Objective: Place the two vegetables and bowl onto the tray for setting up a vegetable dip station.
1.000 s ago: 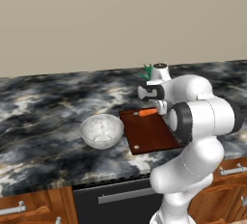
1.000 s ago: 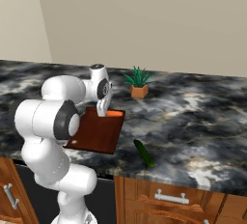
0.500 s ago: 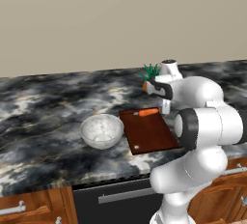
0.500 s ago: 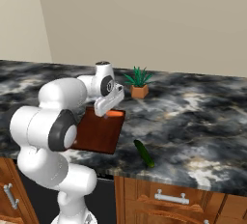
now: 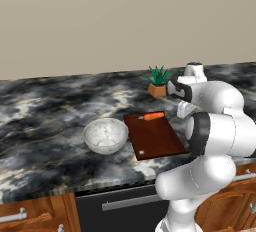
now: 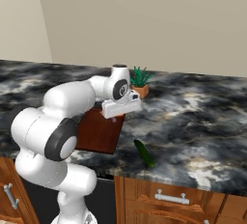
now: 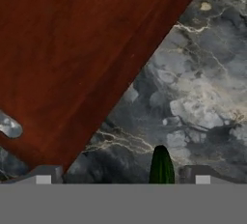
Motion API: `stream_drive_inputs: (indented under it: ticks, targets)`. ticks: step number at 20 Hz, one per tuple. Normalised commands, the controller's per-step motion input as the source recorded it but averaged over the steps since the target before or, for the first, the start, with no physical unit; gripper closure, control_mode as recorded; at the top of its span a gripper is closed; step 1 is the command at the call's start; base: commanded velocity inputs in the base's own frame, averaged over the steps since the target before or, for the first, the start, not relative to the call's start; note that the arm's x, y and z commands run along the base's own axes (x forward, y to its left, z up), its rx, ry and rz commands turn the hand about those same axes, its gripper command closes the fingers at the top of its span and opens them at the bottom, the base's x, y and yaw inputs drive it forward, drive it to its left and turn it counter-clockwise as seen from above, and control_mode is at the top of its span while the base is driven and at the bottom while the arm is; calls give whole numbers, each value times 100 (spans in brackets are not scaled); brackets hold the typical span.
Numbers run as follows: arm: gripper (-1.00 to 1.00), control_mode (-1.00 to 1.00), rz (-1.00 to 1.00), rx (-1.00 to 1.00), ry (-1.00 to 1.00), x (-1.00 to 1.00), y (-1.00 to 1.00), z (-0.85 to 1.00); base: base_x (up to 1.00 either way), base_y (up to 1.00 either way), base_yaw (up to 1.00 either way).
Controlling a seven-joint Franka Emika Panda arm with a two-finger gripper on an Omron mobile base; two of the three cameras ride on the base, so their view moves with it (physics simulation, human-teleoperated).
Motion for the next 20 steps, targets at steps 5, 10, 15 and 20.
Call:
stream_drive_inputs:
  ticks: [5, 10, 15, 20]
  targets:
    - [-100, -100, -31, 0, 0, -20, -56, 0, 0, 0, 0]
    - [-100, -100, -18, 0, 0, -5, -41, -12, 0, 0, 0]
    - [-100, -100, -15, 0, 0, -12, -18, -23, 0, 0, 0]
    - [-100, -100, -11, 0, 0, -5, -7, -21, 0, 0, 0]
